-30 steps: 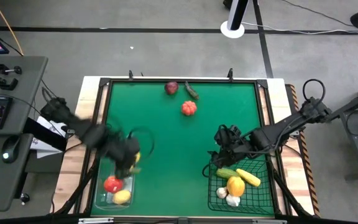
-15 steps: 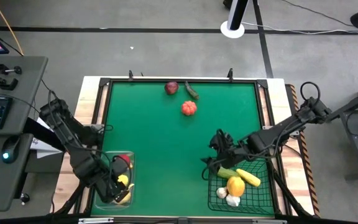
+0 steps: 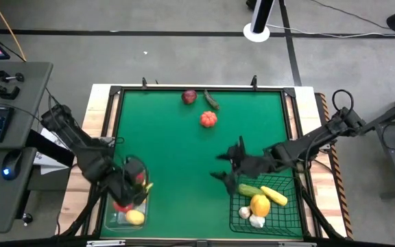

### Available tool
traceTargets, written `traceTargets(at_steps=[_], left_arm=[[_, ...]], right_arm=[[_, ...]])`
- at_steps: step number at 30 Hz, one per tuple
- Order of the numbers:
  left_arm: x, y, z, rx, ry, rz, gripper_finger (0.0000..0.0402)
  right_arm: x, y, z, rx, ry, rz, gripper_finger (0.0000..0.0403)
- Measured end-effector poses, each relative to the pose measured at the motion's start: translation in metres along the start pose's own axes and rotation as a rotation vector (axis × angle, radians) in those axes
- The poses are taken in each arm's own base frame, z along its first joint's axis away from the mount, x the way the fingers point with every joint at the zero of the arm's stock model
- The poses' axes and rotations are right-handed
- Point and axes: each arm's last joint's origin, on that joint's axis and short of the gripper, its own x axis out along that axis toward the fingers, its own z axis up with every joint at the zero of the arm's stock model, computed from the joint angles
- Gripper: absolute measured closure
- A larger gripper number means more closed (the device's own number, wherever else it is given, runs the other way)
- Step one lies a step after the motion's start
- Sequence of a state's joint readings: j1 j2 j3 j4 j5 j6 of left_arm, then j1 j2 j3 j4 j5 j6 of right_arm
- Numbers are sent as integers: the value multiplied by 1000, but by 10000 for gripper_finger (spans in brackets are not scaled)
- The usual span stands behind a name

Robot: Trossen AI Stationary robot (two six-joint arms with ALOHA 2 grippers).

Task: Sort produce into baskets
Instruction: Put the green bell pepper into the wire basket

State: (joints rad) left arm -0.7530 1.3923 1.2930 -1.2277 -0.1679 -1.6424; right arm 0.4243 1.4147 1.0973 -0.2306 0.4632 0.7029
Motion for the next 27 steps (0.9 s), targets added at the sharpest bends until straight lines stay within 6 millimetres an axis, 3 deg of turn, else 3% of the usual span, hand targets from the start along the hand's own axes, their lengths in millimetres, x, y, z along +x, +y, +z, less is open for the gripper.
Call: traceTargets(at_steps=[5, 15, 18, 21, 27], left_arm=[[-16, 12, 35, 14, -242, -36, 139], [-47, 58, 107, 165, -447, 78, 139], [-55, 74, 125, 241, -486, 127, 139], [-64, 88, 142, 299, -536, 158, 139], [-78, 112, 171, 377, -575, 91, 139]], right_arm=[[17, -37, 35, 194, -181, -167, 47], [32, -165, 91, 426, -248, -499, 47], [40, -201, 94, 485, -209, -558, 47], [61, -227, 93, 533, -120, -576, 47], [112, -260, 103, 518, 106, -703, 47]])
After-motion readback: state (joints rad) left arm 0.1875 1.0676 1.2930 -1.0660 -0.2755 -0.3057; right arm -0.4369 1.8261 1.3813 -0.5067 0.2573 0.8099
